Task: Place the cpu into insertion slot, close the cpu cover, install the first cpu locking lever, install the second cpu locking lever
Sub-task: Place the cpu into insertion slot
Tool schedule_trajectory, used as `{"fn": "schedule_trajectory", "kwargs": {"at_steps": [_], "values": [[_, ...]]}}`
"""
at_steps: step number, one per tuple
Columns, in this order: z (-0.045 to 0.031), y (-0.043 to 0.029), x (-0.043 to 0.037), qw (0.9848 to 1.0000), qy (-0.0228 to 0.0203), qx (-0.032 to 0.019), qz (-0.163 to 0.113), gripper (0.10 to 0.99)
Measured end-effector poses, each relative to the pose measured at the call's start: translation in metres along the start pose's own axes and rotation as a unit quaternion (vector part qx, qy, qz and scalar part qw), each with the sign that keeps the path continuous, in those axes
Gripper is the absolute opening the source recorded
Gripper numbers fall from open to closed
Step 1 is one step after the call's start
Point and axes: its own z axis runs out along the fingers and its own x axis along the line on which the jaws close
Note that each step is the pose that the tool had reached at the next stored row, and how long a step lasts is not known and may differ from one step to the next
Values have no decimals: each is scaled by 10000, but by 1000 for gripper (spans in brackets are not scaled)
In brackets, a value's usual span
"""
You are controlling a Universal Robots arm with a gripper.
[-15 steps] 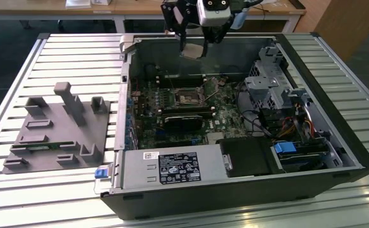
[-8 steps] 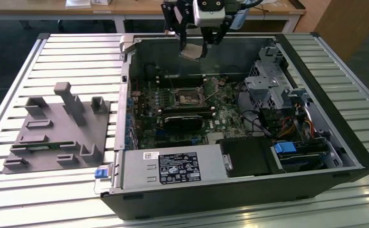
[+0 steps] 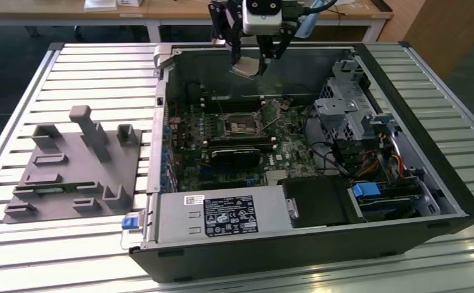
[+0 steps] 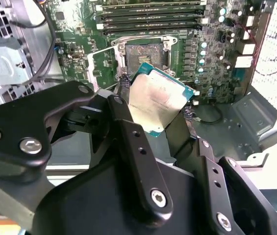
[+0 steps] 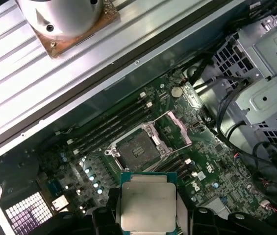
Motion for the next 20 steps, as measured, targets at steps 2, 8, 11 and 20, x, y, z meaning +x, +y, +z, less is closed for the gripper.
{"fn": "schedule_trajectory", "kwargs": {"at_steps": [2, 8, 11, 20], "values": [[2, 1, 1, 9999, -9, -1, 104, 537], [8, 2, 4, 9992, -36, -6, 409, 537], [11, 2, 5, 9984, -49, -9, 562, 537], [19, 4, 9, 9947, -89, -17, 1021, 537]]}}
